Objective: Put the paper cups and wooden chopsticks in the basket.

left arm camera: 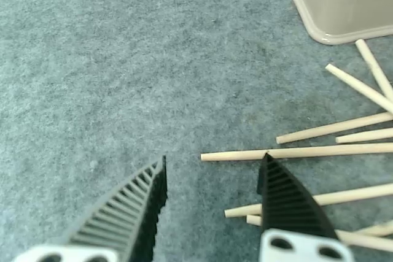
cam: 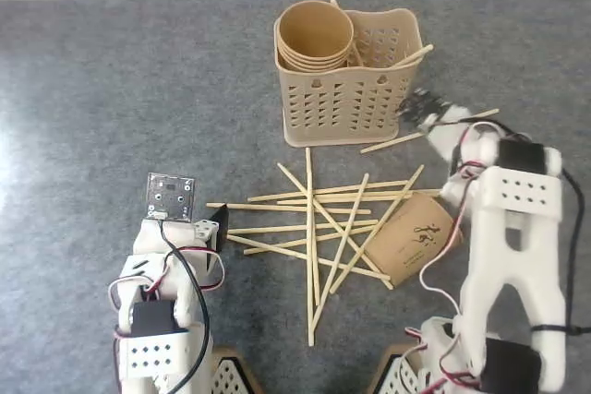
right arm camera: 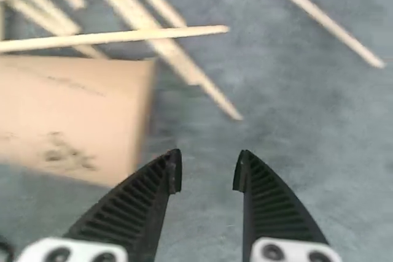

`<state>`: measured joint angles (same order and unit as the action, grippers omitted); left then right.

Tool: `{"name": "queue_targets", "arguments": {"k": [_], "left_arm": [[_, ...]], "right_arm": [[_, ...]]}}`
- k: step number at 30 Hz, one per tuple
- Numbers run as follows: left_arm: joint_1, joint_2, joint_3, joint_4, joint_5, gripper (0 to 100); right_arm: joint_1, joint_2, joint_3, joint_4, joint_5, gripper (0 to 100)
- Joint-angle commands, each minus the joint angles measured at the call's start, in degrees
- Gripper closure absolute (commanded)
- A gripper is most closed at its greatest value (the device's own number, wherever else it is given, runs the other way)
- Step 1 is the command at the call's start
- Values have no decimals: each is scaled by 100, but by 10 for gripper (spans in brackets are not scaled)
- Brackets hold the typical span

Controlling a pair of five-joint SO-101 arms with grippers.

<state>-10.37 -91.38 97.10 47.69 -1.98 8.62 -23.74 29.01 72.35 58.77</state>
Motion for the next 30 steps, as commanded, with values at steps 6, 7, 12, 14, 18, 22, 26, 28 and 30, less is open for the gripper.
{"name": "queue_targets", "arguments": {"k": [6,7,12,14,18,22,26,28,30], "left_arm": [[-35,18,-31,-97,-53,772],[-35,18,-31,-97,-53,772],[-35,26,-31,-97,-53,772],[-35,26,-31,-97,-53,772],[-35,18,-31,-97,-53,772],[-35,18,-31,-97,-53,772],[-35,18,-31,-97,-53,772],[-35,18,-31,-97,-53,772],[-35,18,-31,-97,-53,772]], "right_arm": [[242,-154,818,-963,316,852],[163,-154,932,-963,378,852],[-66,-154,1169,-901,387,852],[-75,-207,1152,-760,387,852],[-277,-224,1037,-233,413,852],[-778,-224,976,347,378,852],[-1262,-330,888,752,132,852],[-1464,-576,818,884,-132,852],[-1710,-927,818,1033,-264,852]]}}
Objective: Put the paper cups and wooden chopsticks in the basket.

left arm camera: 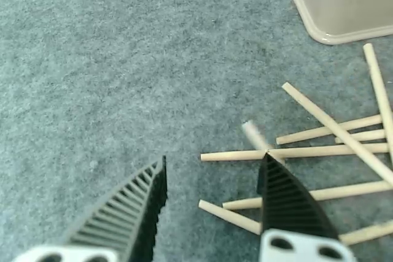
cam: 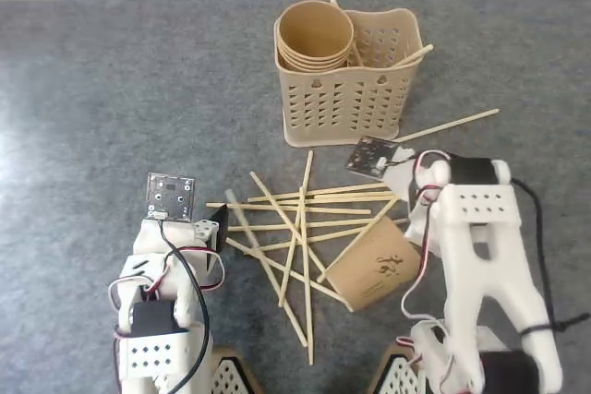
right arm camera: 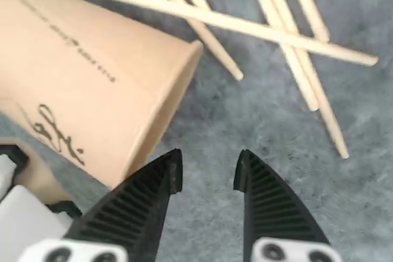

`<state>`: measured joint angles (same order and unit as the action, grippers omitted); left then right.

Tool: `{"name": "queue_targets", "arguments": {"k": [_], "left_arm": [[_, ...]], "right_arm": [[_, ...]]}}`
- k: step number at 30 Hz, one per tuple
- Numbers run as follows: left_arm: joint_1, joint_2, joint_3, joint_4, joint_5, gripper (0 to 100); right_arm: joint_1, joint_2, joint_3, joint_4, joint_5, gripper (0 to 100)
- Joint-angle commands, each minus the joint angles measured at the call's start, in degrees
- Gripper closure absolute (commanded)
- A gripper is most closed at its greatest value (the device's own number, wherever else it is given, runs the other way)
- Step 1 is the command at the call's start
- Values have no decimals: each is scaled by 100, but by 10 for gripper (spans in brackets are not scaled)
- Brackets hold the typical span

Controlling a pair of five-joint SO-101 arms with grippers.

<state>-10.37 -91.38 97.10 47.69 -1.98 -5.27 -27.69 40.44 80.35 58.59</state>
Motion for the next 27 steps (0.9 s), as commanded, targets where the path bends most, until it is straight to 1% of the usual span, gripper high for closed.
{"name": "queue_targets", "arguments": {"k": [1,4,14,20,25,27], "left_arm": [[-35,18,-31,-97,-53,772],[-35,18,-31,-97,-53,772],[-35,18,-31,-97,-53,772],[-35,18,-31,-97,-53,772],[-35,18,-31,-97,-53,772],[-35,18,-31,-97,-53,772]], "right_arm": [[-479,-725,-299,312,-299,852],[-980,-1218,-281,602,-457,852],[-2765,-2167,-290,1367,-1609,852],[-3407,-2475,-290,1385,-2163,852],[-4013,-2519,-378,1692,-2330,852],[-4136,-2519,-431,1745,-2382,852]]}}
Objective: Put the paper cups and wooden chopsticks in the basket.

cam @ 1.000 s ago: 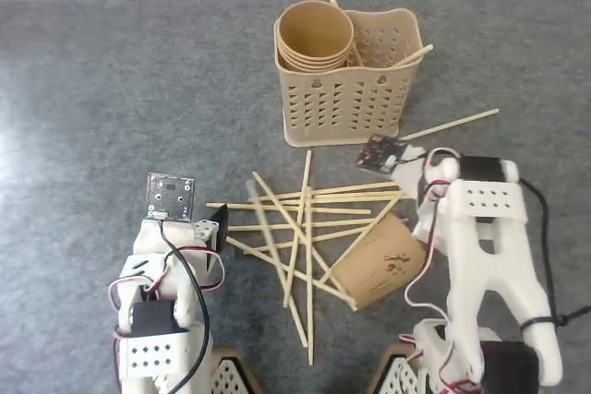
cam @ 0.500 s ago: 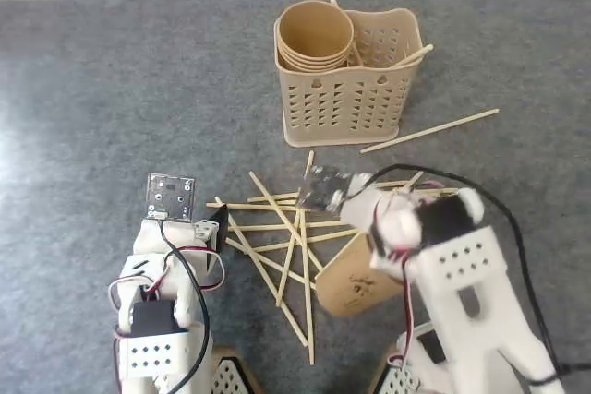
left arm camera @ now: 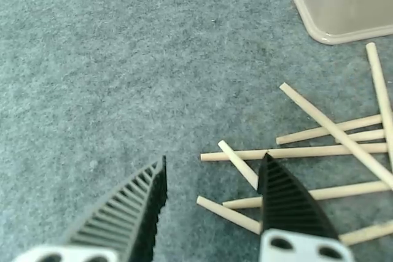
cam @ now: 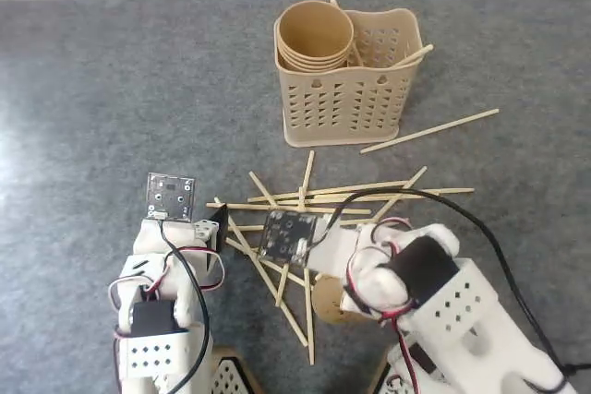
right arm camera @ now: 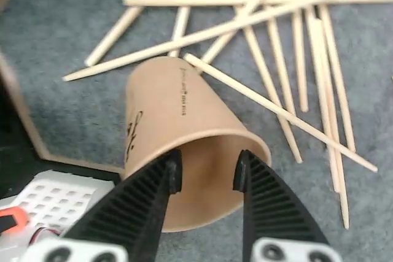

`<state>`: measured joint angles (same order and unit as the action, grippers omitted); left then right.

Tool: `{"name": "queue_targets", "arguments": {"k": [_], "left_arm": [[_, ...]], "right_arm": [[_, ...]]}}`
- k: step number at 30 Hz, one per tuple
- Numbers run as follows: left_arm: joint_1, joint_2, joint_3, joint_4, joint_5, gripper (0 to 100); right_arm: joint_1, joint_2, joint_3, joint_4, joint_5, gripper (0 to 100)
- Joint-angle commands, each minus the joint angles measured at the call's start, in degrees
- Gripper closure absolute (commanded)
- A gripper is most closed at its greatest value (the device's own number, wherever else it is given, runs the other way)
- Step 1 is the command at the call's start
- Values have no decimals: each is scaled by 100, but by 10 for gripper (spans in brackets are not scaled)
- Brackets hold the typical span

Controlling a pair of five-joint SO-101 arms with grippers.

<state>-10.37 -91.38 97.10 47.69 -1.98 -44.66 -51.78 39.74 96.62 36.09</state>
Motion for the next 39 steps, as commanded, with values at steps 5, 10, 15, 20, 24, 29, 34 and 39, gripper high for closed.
{"name": "queue_targets", "arguments": {"k": [5,10,15,20,24,29,34,39], "left_arm": [[-35,18,-31,-97,-53,772],[-35,26,-31,-97,-53,772],[-35,26,-31,-97,-53,772],[-35,26,-31,-97,-53,772],[-35,26,-31,-97,-53,772],[-35,26,-31,-97,-53,772],[-35,26,-31,-97,-53,772],[-35,26,-31,-97,-53,772]], "right_arm": [[-198,-110,-378,101,-114,852],[-189,-48,-343,-40,220,852],[-189,-22,44,-251,246,852],[-189,-57,211,-365,281,894],[-189,-13,229,-365,290,933],[-180,-13,264,-365,290,933],[-180,-57,703,-620,334,942],[-180,-66,862,-760,624,991]]}}
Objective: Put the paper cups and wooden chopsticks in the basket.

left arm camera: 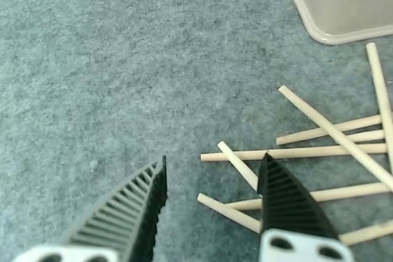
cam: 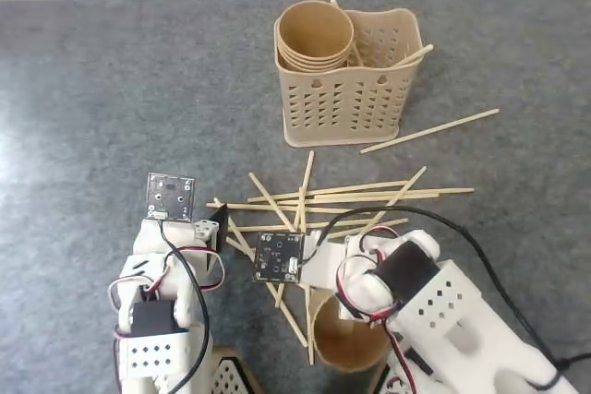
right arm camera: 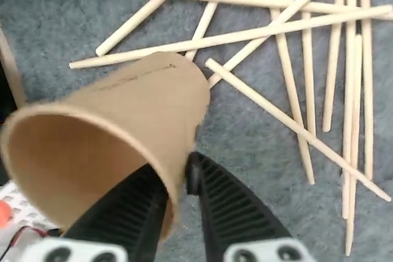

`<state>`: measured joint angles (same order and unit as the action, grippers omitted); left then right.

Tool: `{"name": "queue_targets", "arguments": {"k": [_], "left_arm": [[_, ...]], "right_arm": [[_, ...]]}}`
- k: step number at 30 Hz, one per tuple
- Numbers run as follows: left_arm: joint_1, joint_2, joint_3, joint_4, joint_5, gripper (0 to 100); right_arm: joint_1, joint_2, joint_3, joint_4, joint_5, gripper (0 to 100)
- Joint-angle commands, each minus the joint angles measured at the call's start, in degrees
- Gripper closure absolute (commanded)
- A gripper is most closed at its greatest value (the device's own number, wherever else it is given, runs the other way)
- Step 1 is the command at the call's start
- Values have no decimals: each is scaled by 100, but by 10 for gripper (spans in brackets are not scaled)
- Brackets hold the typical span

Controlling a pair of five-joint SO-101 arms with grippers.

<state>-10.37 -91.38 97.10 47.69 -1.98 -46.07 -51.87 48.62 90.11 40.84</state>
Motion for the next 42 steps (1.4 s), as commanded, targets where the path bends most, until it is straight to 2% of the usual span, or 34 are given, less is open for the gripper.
{"name": "queue_targets", "arguments": {"k": [1,5,9,14,18,21,26,32,37,42], "left_arm": [[-35,26,-31,-97,-53,772],[-35,26,-31,-97,-53,772],[-35,26,-31,-97,-53,772],[-35,26,-31,-97,-53,772],[-35,18,-31,-97,-53,772],[-35,18,-31,-97,-53,772],[-35,26,-31,-97,-53,772],[-35,26,-31,-97,-53,772],[-35,18,-31,-97,-53,772],[-35,18,-31,-97,-53,772]], "right_arm": [[-40,-57,-35,-119,167,992],[66,-57,-316,-66,176,991],[752,-22,-1213,-40,185,991],[1851,242,-3095,347,695,991],[2809,1015,-5011,514,695,991],[3134,1745,-6330,532,668,991],[3064,3055,-8290,673,141,991],[2589,4251,-10066,637,-193,991],[2413,5068,-10945,303,-642,991],[2422,5798,-11218,-84,-1002,991]]}}
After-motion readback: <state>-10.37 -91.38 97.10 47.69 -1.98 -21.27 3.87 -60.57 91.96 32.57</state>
